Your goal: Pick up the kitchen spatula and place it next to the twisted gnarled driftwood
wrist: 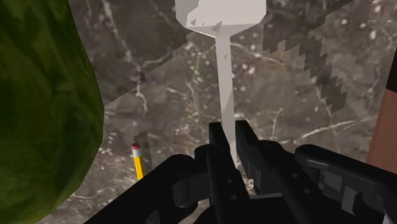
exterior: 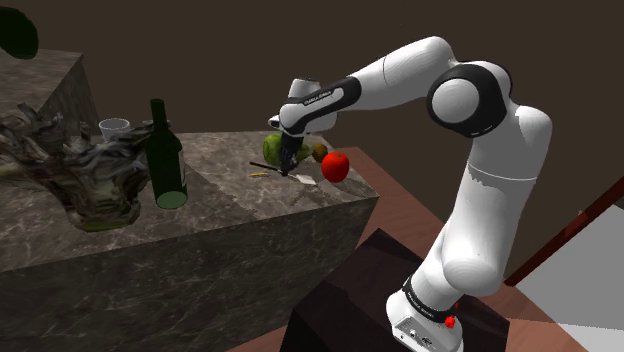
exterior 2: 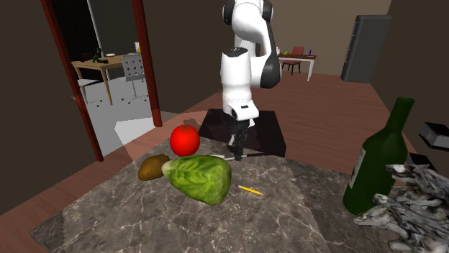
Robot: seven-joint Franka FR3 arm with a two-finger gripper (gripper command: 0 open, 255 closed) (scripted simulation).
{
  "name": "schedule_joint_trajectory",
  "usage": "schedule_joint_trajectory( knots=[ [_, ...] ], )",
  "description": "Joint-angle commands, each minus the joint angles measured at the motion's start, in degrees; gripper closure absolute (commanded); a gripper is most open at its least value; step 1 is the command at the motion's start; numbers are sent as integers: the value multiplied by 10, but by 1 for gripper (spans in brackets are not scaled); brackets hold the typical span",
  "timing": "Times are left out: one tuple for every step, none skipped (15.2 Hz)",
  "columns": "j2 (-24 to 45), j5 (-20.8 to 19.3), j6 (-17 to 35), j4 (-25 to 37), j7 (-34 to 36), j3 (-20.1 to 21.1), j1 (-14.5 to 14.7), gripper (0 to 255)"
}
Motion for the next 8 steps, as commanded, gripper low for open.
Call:
schedule_joint_trajectory(
  knots=[
    [-10,-4,-12,3,3,-1,1,255],
    [-14,-6,-19,5,5,-2,1,255],
    [-18,-8,-26,8,6,-2,2,255],
    [-22,-9,-32,11,8,-3,2,255],
    [-26,-11,-39,14,9,-3,2,255],
    [-30,-13,-46,17,10,-4,2,255],
    [-34,-14,-53,20,12,-4,3,255],
    [-38,-16,-60,24,13,-4,3,255]
  ],
)
